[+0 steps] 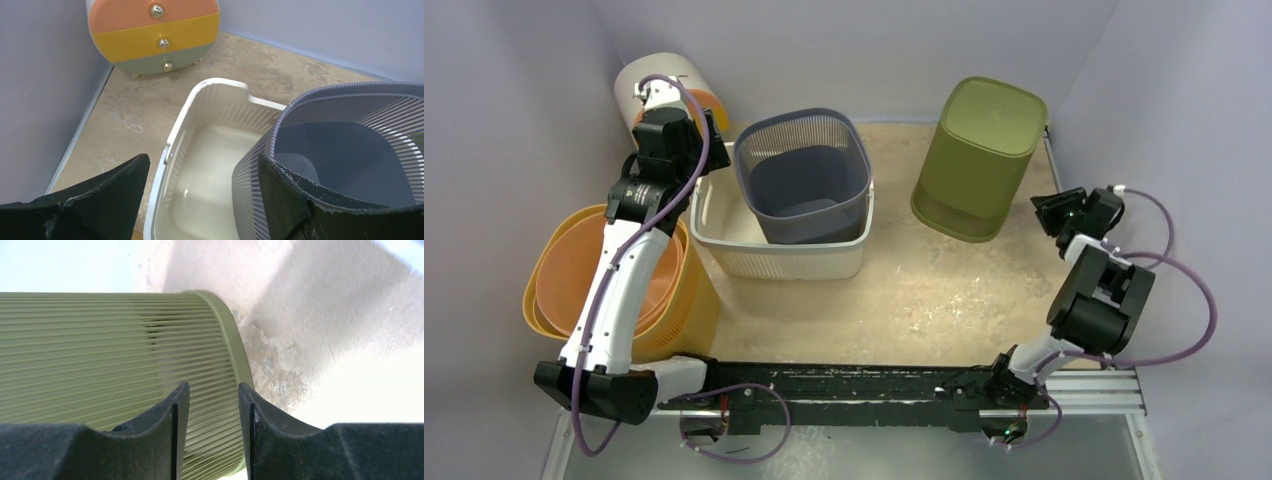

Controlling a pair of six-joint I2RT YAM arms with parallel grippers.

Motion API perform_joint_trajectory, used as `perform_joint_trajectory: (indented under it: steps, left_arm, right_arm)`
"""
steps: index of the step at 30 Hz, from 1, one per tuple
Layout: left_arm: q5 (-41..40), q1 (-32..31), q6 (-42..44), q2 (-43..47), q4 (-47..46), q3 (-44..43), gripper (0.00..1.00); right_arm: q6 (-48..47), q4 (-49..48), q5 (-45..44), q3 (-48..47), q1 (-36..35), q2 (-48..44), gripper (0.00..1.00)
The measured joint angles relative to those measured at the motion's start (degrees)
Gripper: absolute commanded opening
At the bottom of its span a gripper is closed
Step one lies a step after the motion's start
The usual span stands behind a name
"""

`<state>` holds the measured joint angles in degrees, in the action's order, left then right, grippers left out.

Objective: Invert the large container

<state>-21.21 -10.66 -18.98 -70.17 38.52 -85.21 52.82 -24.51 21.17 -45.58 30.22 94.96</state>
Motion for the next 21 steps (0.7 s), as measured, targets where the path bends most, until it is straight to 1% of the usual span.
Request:
perform_joint_trajectory:
  steps: [5, 8, 10, 13, 15, 16, 17, 19, 21]
  left_arm:
    - [1.0, 0.0, 0.0, -0.9, -0.8, 0.0, 0.76]
    - [1.9, 0.0, 0.0, -1.9, -1.0, 0.0, 0.76]
    - [2.4, 0.0, 0.1, -2.7, -1.1, -0.1, 0.77]
    - [3.0, 0.0, 0.0, -3.2, -1.2, -0.1, 0.77]
    - [3.5, 0.0, 0.0, -3.3, -1.3, -0.1, 0.77]
    - [3.7, 0.0, 0.0, -3.3, -1.4, -0.1, 0.77]
    - [4.0, 0.0, 0.0, -3.3, -1.6, -0.1, 0.77]
    - [4.5, 0.0, 0.0, -3.3, -1.7, -0.1, 0.77]
    - [4.9, 0.0, -0.1, -3.4, -2.0, -0.1, 0.77]
  right_arm:
    - [-8.0, 11.1, -5.1, -4.3, -2.0, -8.3, 0.45]
    - [-11.4, 18.6, -7.9, -9.2, -6.1, -10.8, 0.45]
    - [-13.5, 22.8, -10.5, -14.1, -9.4, -12.2, 0.46]
    - [-15.6, 26.6, -14.1, -21.2, -13.2, -15.3, 0.55]
    - [-17.3, 28.5, -17.2, -26.4, -16.0, -17.4, 0.59]
    - [-18.0, 29.0, -18.3, -29.1, -17.5, -18.1, 0.72]
    - [-18.9, 29.4, -19.8, -32.1, -19.6, -18.6, 0.82]
    - [-20.2, 29.7, -21.7, -35.9, -23.3, -19.0, 0.98]
    - [-22.1, 30.7, -23.3, -39.4, -27.3, -18.8, 1.00]
